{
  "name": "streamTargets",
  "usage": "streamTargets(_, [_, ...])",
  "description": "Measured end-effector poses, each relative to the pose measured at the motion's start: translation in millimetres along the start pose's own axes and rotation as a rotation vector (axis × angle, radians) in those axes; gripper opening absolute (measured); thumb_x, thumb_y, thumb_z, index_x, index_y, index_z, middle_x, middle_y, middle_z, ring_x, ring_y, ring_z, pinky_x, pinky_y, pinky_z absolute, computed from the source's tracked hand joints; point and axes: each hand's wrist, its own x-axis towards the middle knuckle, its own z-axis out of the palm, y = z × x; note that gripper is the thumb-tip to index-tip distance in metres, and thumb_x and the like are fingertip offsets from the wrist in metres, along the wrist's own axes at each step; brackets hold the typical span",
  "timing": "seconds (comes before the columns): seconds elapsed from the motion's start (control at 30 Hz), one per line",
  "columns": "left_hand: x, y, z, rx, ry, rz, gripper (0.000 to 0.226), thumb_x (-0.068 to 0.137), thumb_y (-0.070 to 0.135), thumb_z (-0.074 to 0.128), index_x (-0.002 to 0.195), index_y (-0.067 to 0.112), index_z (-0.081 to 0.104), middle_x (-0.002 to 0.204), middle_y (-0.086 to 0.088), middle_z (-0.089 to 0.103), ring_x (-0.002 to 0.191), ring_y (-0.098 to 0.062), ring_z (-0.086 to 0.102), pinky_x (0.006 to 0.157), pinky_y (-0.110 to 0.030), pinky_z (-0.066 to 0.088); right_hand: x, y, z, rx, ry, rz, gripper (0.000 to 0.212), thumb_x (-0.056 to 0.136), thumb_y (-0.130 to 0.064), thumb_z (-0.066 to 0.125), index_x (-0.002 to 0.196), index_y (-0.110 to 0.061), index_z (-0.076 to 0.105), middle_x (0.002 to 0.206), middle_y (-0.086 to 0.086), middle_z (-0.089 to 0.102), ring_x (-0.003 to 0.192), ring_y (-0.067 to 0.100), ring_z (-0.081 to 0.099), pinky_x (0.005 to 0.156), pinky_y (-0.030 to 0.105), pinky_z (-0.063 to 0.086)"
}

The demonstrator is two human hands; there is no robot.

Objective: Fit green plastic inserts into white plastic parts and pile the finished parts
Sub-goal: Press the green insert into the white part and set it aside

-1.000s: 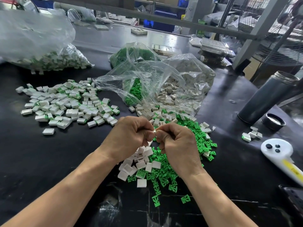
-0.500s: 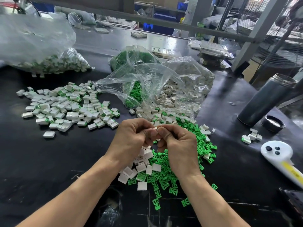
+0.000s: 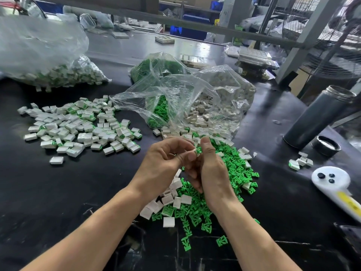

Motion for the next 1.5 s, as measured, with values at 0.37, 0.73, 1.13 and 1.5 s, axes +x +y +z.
streamTargets(0.37, [-2, 2, 4, -0.071, -0.017, -0.063, 0.007, 0.092, -0.001, 0.069, 0.097, -0.002, 0.072, 0.101, -0.024, 0.072, 0.082, -0.021, 0.069, 0.075, -0.040, 0.059, 8, 9, 6, -0.054, 0.064, -0.087, 0.056, 0.097, -0.064, 0.030, 0.076, -0.037, 0.075, 0.059, -0.006, 0.054, 0.061, 0.018, 0.054, 0.063, 0.042, 0.049])
streamTargets(0.73, [-9, 5, 10, -0.113, 0.011, -0.085, 0.009, 0.090, 0.001, 0.071, 0.097, 0.003, 0.076, 0.106, -0.008, 0.078, 0.103, -0.030, 0.073, 0.084, -0.035, 0.061, 10, 15, 9, -0.173, 0.190, -0.199, 0.060, 0.095, -0.045, 0.027, 0.079, -0.011, 0.075, 0.068, 0.010, 0.070, 0.060, 0.020, 0.063, 0.049, 0.033, 0.047])
streamTargets(1.13, [-4, 2, 4, 0.073, -0.003, -0.076, 0.007, 0.093, 0.007, 0.073, 0.096, 0.011, 0.077, 0.096, -0.004, 0.079, 0.090, -0.023, 0.076, 0.078, -0.029, 0.062, 12, 17, 6, -0.086, 0.072, -0.134, 0.064, 0.097, -0.061, 0.030, 0.063, -0.018, 0.063, 0.053, -0.002, 0.047, 0.058, 0.024, 0.044, 0.058, 0.051, 0.043])
streamTargets(1.5, [-7, 4, 7, 0.082, 0.009, -0.057, 0.006, 0.091, 0.011, 0.076, 0.096, 0.014, 0.078, 0.100, -0.002, 0.078, 0.090, -0.023, 0.076, 0.073, -0.024, 0.060, 12, 18, 5, -0.180, 0.169, -0.188, 0.061, 0.101, -0.045, 0.027, 0.062, -0.032, 0.073, 0.051, -0.006, 0.060, 0.048, 0.006, 0.055, 0.049, 0.028, 0.044])
